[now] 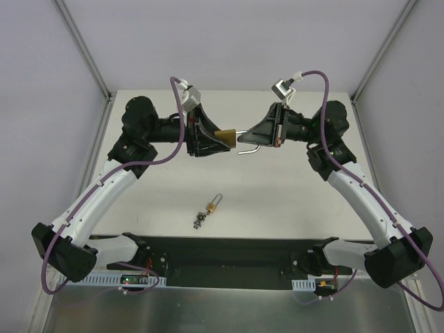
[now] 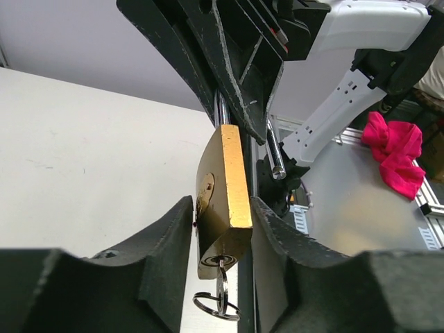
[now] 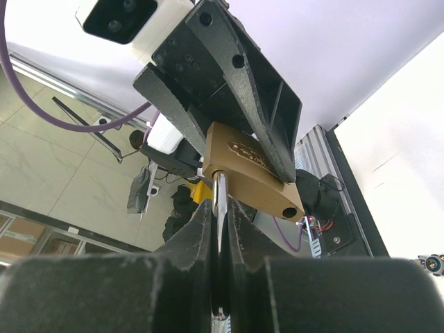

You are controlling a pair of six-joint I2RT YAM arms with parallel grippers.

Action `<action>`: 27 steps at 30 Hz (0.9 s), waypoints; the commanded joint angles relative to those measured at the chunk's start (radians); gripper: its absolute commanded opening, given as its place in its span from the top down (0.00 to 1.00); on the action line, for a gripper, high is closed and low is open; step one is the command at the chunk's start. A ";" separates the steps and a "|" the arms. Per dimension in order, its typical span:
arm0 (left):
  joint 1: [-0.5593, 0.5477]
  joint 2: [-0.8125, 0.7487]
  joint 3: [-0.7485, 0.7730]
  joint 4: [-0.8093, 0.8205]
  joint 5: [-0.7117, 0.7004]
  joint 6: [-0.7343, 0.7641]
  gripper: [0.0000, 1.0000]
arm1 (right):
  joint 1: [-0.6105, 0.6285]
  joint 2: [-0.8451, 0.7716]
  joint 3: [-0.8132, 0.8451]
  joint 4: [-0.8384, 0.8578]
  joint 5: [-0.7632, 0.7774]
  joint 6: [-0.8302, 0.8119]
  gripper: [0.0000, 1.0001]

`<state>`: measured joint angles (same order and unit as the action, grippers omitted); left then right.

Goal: Lock with the key
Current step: Lock the lock.

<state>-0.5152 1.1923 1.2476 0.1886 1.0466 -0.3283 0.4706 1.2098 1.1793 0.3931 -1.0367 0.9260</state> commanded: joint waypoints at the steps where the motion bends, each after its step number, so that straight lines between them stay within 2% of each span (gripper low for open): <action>1: 0.004 -0.007 0.018 0.006 0.036 0.018 0.67 | -0.004 -0.053 0.022 0.079 0.000 -0.007 0.99; 5: 0.003 0.003 0.029 0.006 0.033 0.017 0.78 | -0.004 -0.055 0.016 0.075 0.000 -0.010 0.99; 12: -0.008 0.020 0.058 0.009 0.033 0.020 0.79 | -0.004 -0.053 0.000 0.069 -0.003 -0.013 0.99; 15: -0.012 0.026 0.062 0.012 0.035 0.020 0.87 | -0.006 -0.053 -0.004 0.066 -0.005 -0.018 0.99; 16: -0.014 0.024 0.062 0.014 0.035 0.020 0.99 | -0.006 -0.052 -0.006 0.064 -0.006 -0.019 0.99; 21: -0.017 0.021 0.050 0.038 0.033 0.000 1.00 | -0.004 -0.039 -0.010 0.007 -0.008 -0.062 0.99; 25: -0.016 0.006 0.024 0.048 -0.028 -0.023 1.00 | -0.009 -0.024 0.005 -0.118 0.000 -0.179 0.88; 26: -0.016 -0.003 0.018 0.049 -0.061 -0.026 1.00 | -0.012 -0.023 0.012 -0.217 0.012 -0.226 0.86; 27: -0.016 -0.007 0.001 0.051 -0.078 -0.040 1.00 | -0.015 -0.021 0.038 -0.280 0.023 -0.337 0.67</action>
<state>-0.5171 1.2224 1.2556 0.1364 1.0481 -0.3325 0.4561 1.2064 1.1580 0.3134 -1.0271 0.8219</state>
